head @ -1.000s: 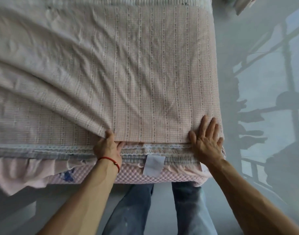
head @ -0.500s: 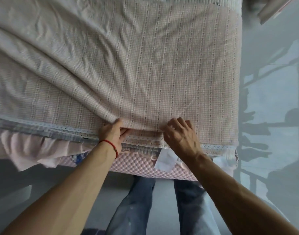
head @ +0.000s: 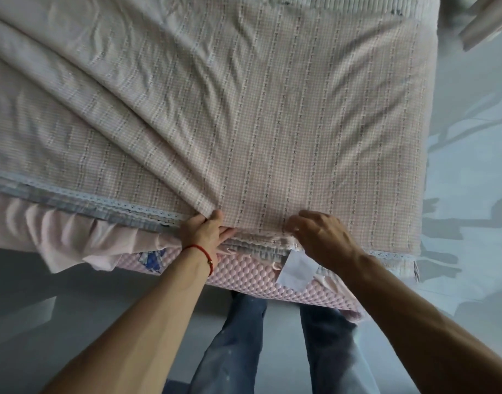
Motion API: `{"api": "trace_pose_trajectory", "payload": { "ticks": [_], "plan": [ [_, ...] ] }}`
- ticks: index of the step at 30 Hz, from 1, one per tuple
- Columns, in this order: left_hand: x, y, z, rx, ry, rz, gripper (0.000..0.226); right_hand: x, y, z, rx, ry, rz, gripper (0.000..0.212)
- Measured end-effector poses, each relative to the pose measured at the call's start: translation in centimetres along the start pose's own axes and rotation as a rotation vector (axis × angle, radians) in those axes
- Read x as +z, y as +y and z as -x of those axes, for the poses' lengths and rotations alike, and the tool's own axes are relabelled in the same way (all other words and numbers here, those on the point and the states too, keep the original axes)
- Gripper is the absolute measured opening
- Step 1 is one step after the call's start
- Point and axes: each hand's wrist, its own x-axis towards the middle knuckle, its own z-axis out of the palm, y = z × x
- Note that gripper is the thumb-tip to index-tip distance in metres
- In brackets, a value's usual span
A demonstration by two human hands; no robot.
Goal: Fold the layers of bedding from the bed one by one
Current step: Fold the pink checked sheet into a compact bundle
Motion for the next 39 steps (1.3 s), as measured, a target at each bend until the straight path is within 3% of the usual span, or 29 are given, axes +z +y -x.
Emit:
{"api": "trace_pose_trajectory", "payload": {
  "ticks": [3,11,16,23,26,29,34,39],
  "plan": [
    [-1.0,-1.2,-0.6,0.077,0.057,0.024,0.016,-0.9,-0.6,1.0,-0.032,-0.003,-0.038,0.017],
    [-1.6,-2.7,-1.7,0.029,0.070,-0.095,0.018,0.8,-0.7,1.5,-0.027,0.028,-0.007,0.019],
    [-1.4,-3.1,-2.7,0.031,0.101,-0.118,0.019,1.1,1.9,5.3,0.242,0.156,0.133,0.045],
    [0.8,-4.1,-3.0,0.178,0.352,-0.113,0.033,-1.6,8.2,10.5,0.687,0.313,0.150,0.041],
    [4.5,-4.5,-1.0,0.196,0.264,-0.074,0.017,-1.9,10.2,12.7,0.783,0.330,0.126,0.038],
    [6.9,-6.0,-0.7,0.198,0.213,-0.114,0.026,-2.4,11.0,14.4,0.743,0.320,0.119,0.032],
    [6.3,-6.8,0.4,0.256,0.229,-0.099,0.008,-3.0,11.1,18.0,0.573,0.282,0.162,0.028],
    [6.1,-6.9,0.2,0.210,0.162,-0.088,0.006,-0.8,11.1,17.7,0.705,0.224,0.132,0.029]
  ]
}}
